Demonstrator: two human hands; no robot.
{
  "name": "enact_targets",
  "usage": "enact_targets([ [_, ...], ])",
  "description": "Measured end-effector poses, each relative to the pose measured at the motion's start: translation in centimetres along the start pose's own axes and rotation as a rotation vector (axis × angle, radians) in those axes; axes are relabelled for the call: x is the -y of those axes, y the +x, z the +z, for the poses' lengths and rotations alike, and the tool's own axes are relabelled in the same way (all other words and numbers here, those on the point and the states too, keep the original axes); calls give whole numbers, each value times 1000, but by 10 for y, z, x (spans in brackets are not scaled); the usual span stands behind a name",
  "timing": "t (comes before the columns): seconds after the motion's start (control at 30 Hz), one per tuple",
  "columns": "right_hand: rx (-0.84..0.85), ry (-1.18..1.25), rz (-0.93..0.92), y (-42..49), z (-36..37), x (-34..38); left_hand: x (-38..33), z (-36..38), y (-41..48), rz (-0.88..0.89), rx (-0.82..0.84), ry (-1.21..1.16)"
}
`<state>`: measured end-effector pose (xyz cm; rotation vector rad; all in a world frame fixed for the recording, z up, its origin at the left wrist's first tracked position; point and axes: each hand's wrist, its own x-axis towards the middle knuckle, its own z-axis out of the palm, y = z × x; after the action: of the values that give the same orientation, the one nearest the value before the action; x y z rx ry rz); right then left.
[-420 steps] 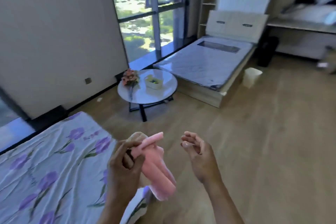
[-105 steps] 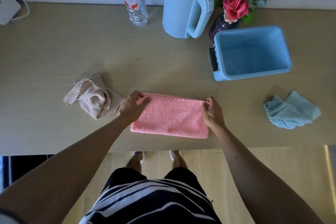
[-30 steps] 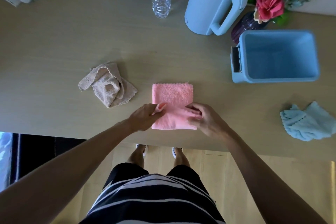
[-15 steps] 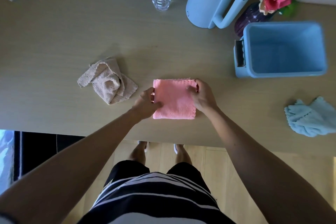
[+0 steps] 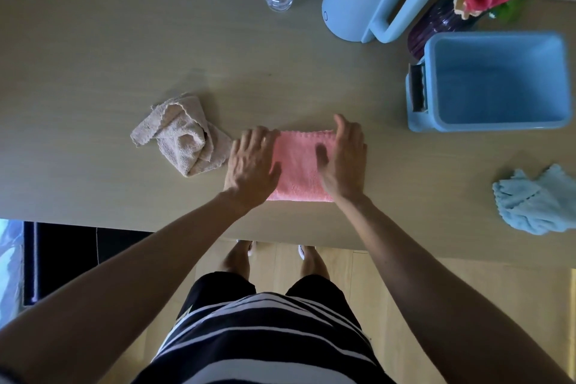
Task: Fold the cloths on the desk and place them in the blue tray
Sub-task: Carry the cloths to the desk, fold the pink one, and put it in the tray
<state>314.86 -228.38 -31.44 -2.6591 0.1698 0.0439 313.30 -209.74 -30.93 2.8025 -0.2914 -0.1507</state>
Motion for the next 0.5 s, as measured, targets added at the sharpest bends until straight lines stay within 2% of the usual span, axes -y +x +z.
enact_targets([
  [0.07,53,-31,-108,-14,5,7,0,10,0,222,91,63],
  [0.13,152,-63,-158,-27,17,6,4,23,-2,327,216,128],
  [0.2,226,-104,-163,-36,31,0,9,33,-6,315,302,171],
  [0.3,283,-189,-167,-45,41,-11,12,42,-13,228,340,148],
  [0.5,328,-296,-201,-46,45,-24,13,50,-15,172,290,96],
])
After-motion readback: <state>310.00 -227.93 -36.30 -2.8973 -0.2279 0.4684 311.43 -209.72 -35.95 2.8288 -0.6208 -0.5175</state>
